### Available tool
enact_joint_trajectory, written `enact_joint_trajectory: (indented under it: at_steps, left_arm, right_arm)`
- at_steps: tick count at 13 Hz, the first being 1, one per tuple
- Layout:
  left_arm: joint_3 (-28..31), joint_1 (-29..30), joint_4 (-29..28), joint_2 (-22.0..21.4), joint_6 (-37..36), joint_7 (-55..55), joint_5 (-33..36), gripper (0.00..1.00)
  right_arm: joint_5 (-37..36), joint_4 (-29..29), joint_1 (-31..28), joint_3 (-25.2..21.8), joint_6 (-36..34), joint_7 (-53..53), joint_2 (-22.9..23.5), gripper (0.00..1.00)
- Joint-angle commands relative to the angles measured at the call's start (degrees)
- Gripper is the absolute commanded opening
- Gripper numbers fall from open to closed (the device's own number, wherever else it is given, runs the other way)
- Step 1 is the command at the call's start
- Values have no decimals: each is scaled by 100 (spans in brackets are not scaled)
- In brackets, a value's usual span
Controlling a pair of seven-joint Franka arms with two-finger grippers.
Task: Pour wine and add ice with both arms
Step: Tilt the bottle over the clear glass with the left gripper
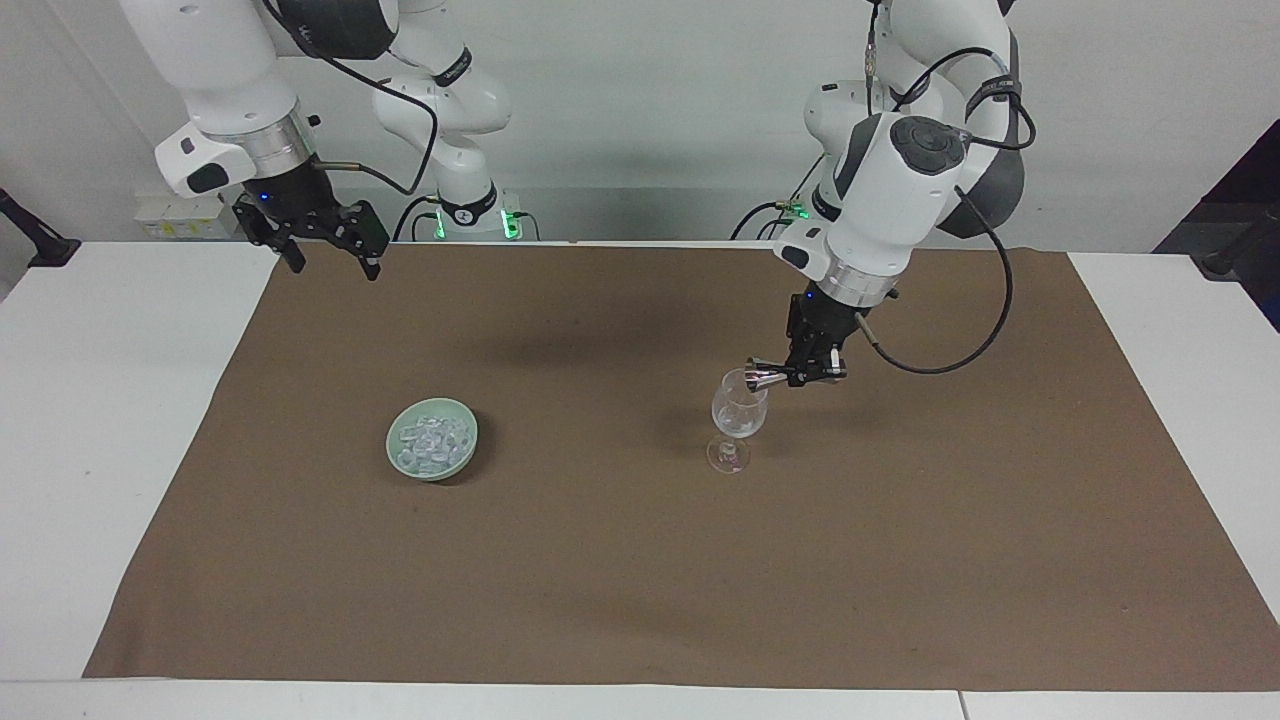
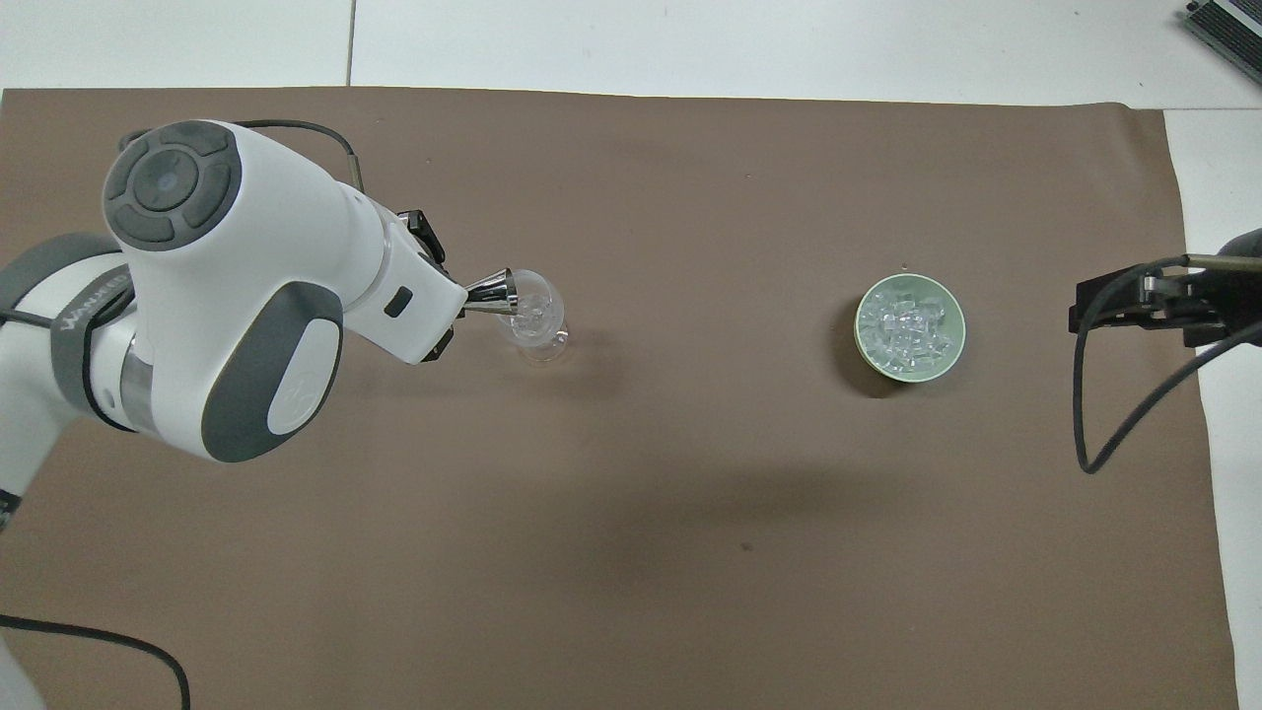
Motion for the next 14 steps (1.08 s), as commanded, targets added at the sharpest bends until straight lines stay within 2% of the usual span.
enact_joint_trajectory:
  at_steps: [1, 9, 12, 14]
  left_arm:
    - [89, -220, 214, 35, -216, -155, 256, 0]
    - [98, -46, 214, -44, -225, -339, 125, 0]
    - [133, 155, 337, -53, -321, -234, -243, 0]
    - [133, 419, 329, -44, -339, 124, -848, 0]
  right_arm:
    - [56, 59, -79, 21, -89, -141, 9, 100]
    - [56, 59, -79, 21, -89, -141, 9, 100]
    - [56, 59, -79, 21, -89, -141, 9, 100]
    - [56, 59, -79, 21, -89, -141, 9, 100]
